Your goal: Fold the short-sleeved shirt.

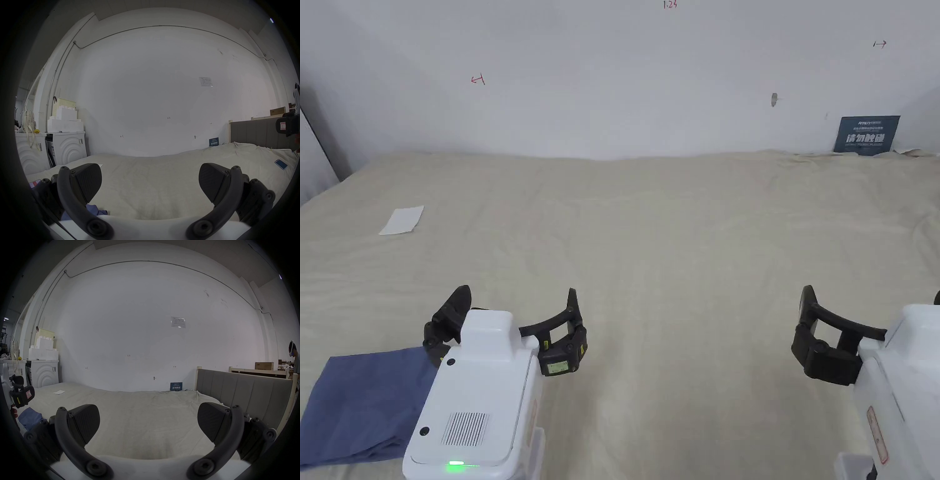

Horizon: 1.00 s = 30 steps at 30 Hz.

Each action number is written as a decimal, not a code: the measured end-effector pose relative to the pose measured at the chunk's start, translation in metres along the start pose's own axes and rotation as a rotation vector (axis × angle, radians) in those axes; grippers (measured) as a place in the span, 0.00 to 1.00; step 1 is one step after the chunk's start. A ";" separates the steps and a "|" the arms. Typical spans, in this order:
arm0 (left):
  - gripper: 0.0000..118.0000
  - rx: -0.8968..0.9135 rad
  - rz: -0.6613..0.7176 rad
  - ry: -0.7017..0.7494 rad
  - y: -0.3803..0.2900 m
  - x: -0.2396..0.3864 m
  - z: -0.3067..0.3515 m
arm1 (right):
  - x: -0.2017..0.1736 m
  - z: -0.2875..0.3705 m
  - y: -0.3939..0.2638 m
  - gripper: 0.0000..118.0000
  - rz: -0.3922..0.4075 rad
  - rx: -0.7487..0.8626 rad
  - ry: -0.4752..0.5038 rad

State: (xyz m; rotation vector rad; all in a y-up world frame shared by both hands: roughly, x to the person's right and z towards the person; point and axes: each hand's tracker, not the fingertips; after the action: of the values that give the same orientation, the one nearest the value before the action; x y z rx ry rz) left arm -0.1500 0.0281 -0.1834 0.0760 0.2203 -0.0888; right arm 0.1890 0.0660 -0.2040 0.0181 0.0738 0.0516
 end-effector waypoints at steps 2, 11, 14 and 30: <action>1.00 -0.003 0.003 0.002 0.000 -0.001 0.000 | 0.000 0.000 0.000 1.00 0.000 0.003 0.001; 1.00 -0.005 -0.004 0.005 -0.001 -0.002 0.001 | 0.000 0.001 0.000 1.00 0.006 0.006 0.000; 1.00 -0.003 -0.004 0.004 -0.001 -0.002 0.002 | -0.001 0.002 0.001 1.00 0.007 0.008 -0.002; 1.00 -0.002 -0.022 0.004 0.000 -0.001 0.003 | 0.000 0.003 0.001 1.00 0.007 0.009 -0.004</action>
State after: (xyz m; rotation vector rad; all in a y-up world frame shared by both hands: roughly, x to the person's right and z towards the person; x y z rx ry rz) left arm -0.1501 0.0274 -0.1804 0.0715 0.2248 -0.1103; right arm 0.1887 0.0674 -0.2010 0.0277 0.0702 0.0582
